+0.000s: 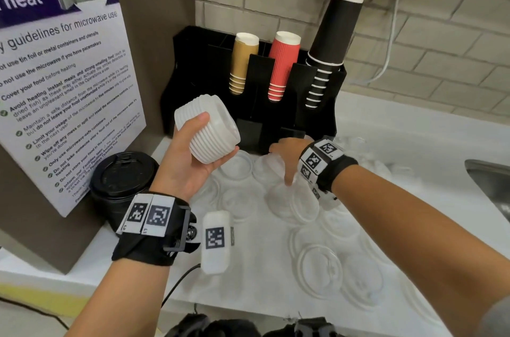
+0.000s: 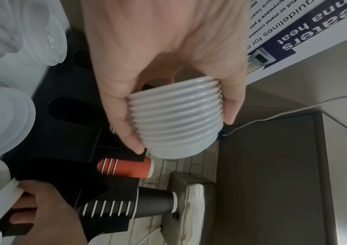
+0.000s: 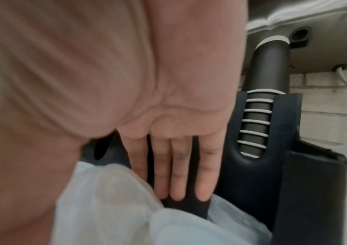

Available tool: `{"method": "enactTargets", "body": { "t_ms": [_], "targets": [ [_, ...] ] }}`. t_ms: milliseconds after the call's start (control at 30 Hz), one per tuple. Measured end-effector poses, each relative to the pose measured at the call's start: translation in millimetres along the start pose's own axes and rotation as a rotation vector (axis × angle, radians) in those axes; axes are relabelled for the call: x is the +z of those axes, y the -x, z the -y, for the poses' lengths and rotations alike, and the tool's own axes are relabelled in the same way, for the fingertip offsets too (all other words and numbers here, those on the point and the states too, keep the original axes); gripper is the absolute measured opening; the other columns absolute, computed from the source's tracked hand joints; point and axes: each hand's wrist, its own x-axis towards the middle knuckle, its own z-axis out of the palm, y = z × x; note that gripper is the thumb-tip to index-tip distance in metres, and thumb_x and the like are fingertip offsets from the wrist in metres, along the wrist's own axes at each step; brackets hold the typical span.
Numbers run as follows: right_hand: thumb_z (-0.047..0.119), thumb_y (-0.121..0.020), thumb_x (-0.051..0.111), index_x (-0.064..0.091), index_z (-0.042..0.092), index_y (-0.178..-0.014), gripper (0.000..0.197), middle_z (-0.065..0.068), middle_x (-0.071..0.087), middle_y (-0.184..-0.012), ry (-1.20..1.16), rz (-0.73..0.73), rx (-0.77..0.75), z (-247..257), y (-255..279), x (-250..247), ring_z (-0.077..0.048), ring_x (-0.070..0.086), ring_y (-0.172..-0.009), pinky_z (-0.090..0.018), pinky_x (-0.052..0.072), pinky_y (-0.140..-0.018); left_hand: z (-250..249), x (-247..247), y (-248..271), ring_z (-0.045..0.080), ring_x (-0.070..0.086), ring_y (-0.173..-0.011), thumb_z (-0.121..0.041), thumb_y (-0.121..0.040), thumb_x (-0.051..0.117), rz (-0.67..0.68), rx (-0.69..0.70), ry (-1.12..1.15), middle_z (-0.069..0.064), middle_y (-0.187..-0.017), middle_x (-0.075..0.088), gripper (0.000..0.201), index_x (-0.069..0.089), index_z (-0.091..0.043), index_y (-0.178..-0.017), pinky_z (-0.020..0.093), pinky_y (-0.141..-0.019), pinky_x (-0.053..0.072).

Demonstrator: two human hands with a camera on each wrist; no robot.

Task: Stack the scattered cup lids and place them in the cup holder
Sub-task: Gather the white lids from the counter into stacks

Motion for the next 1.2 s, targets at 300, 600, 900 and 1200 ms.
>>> {"method": "enactTargets", "body": {
  "t_ms": [300,600,900,1200],
  "targets": [
    [0.037,-0.058,0.087,0.038,0.013,-0.132,0.092,-0.007,0.051,-0.120,-0.132,-0.224,-0.038,-2,11,-3,-0.022,0.055,-0.100,-0.029,0.043,-0.070,1,-2,0,0.025,0.064,-0.109,-0.032,-0.065,0.074,-0.016,-0.021,0.001,0.005,-0.119,0.063,0.069,0.052,-0.026,-0.131,0.041,-0.072,0.059],
    [0.024,-0.067,0.086,0.039,0.035,-0.119,0.071,-0.001,0.055,-0.114,-1.271,-0.513,-0.313,7,71,-22,-0.019,0.064,-0.097,-0.028,0.057,-0.081,15,2,-1,0.027,0.061,-0.107,-0.031,-0.073,0.067,-0.017,-0.088,-0.040,0.013,-0.131,0.055,0.075,0.042,-0.020,-0.143,0.041,-0.072,0.059],
    [0.012,-0.074,0.080,0.044,0.034,-0.136,0.074,0.004,0.054,-0.122,-1.347,-0.535,-0.506,26,94,-15,-0.018,0.056,-0.112,-0.037,0.055,-0.088,23,8,1,0.033,0.059,-0.119,-0.030,-0.072,0.068,0.051,-0.166,-0.073,0.016,-0.138,0.054,0.075,0.043,-0.023,-0.142,0.041,-0.071,0.058],
    [0.021,-0.073,0.082,0.045,0.036,-0.132,0.072,0.008,0.053,-0.119,-1.280,-0.595,-0.460,31,102,-10,-0.008,0.057,-0.107,-0.026,0.055,-0.083,36,15,7,0.031,0.061,-0.120,-0.042,-0.078,0.067,0.103,-0.202,-0.097,0.014,-0.135,0.059,0.072,0.043,-0.021,-0.142,0.046,-0.092,0.054]
  ]
}}
